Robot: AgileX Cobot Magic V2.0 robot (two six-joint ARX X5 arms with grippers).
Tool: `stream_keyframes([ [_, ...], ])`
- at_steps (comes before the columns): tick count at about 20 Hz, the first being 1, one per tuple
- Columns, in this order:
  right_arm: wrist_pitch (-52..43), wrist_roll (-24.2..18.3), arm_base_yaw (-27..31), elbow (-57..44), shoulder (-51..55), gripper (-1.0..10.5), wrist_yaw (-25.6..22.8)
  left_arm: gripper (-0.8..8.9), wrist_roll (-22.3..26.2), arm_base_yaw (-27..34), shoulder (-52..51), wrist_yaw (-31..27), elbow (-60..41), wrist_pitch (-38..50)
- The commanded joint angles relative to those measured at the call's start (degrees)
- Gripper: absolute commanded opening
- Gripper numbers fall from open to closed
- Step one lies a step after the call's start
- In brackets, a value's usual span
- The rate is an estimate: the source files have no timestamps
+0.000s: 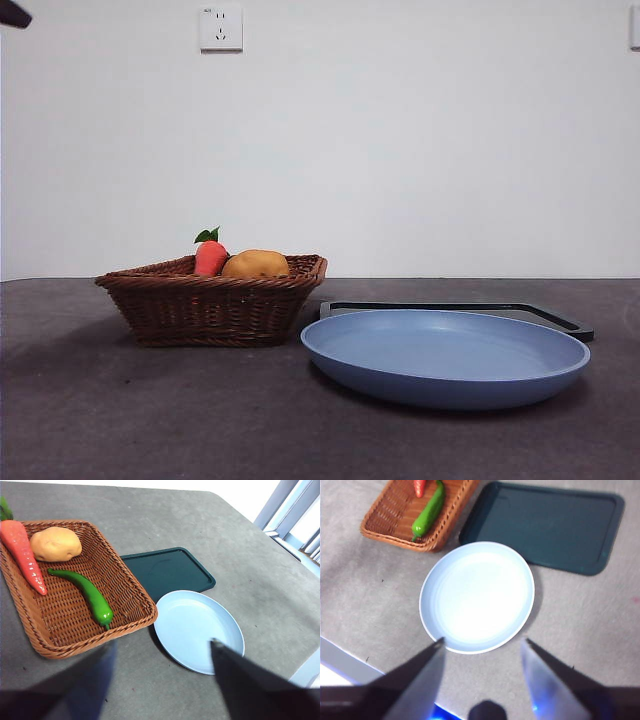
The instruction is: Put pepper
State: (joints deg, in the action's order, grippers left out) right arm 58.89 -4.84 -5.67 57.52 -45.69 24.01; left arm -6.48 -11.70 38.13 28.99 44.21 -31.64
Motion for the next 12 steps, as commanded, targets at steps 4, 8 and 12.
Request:
stream_keyframes([
  [4, -0.9, 1.6, -0.2, 0.9, -4.2, 3.0, 0.0, 3.76, 0.1, -0.3, 0.1, -0.2, 0.9, 0.7],
  [8, -2.1, 2.0, -0.2, 0.9, -11.4, 3.0, -0.1, 3.76, 0.1, -0.3, 0.1, -0.2, 0.9, 0.7],
  [12, -7.9, 2.5, -1.0, 0.9, -22.0, 3.0, -0.4, 3.76, 0.1, -0.3, 0.1, -0.2, 0.9, 0.7],
])
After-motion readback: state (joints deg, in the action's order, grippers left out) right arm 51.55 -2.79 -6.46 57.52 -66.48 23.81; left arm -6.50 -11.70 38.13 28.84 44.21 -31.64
